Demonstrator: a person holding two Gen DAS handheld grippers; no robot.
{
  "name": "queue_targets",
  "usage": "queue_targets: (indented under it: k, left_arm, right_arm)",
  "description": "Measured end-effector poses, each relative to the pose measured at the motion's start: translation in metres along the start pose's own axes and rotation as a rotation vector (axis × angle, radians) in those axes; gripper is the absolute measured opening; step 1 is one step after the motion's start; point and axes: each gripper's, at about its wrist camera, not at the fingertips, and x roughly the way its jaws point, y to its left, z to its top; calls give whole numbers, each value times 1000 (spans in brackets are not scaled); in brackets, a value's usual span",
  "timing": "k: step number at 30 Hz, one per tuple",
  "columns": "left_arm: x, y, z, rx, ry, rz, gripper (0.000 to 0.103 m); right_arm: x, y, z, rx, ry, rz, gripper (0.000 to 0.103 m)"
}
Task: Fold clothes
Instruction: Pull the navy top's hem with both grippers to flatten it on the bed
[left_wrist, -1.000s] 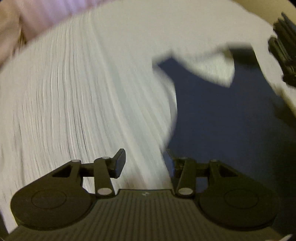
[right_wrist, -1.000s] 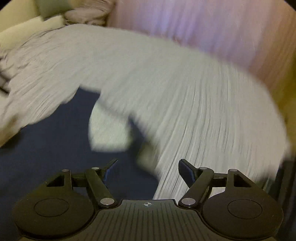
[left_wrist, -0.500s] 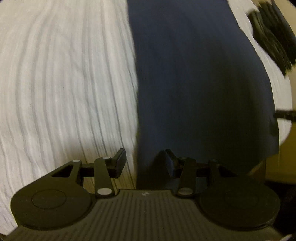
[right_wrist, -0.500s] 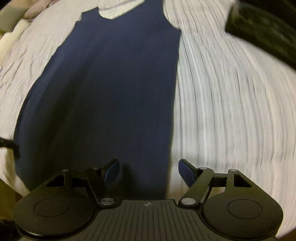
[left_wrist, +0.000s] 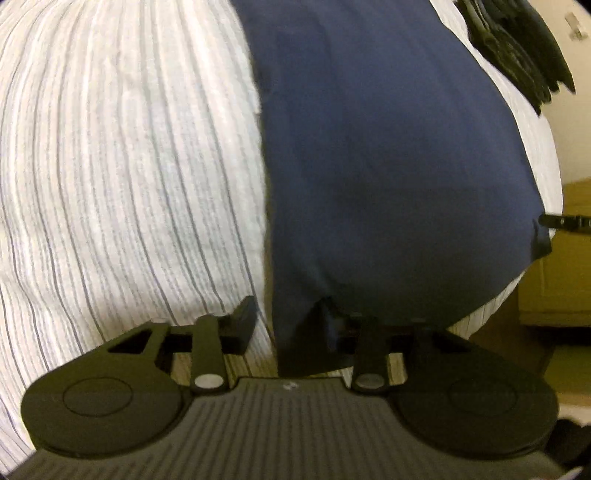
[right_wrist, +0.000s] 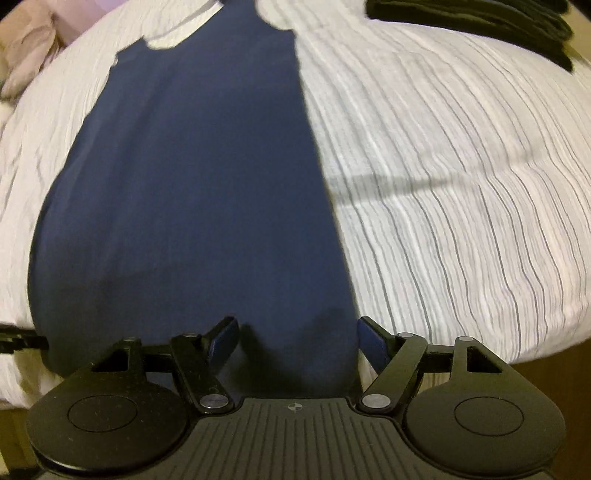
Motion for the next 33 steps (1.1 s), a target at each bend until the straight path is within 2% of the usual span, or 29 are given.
queue_targets:
  k: [1, 2, 3, 4, 5, 6, 7, 12, 15, 19, 21, 24, 27, 30, 33]
  left_arm:
    - [0, 2, -1, -6, 0, -6, 12]
    - [-1, 2, -3, -3, 3, -12, 2]
    - [-2, 1, -5, 9, 2, -9, 0]
    - [-6, -1, -7, 30, -2, 5, 0]
    - [-10, -4, -10, 45, -9, 17, 0]
    - [-17, -5, -13, 48, -16, 26, 0]
    - [-25, -8, -17, 51, -23, 33, 0]
    - [-71, -29, -47, 50, -61, 49, 0]
    - [-72, -34, -49, 28, -66, 57, 0]
    - [-72, -44, -65, 19, -57, 84, 0]
    - [-90, -47, -62, -1, -66, 88, 0]
    - [-68, -61, -29, -13, -64, 105, 0]
    - [-63, -54, -39, -16, -17, 125, 0]
    - [-57, -41, -52, -48, 14, 134, 0]
    - [-57, -27, -49, -97, -12, 114, 0]
  right_arm:
    - [0, -3, 1, 22, 1, 15, 73]
    - [1, -6, 3, 37, 7, 33, 67]
    - [3, -8, 6, 38, 22, 41, 55]
    - [6, -9, 9, 34, 42, 43, 28]
    - [6, -10, 12, 29, 62, 39, 9]
    - [6, -11, 17, 26, 82, 32, 7]
    - [2, -11, 21, 13, 96, 30, 1]
    - [-37, 0, 39, -124, 141, 43, 0]
    - [-55, -5, 37, -157, 154, 22, 0]
    - [-58, -30, 28, -158, 179, 20, 0]
    - [-56, -26, 23, -176, 188, 21, 0]
    - [-56, -19, 20, -184, 185, 31, 0]
    - [-58, -18, 14, -187, 199, 25, 0]
    - [-39, -19, 9, -199, 220, -3, 0]
    - [-29, -25, 3, -214, 261, -77, 0]
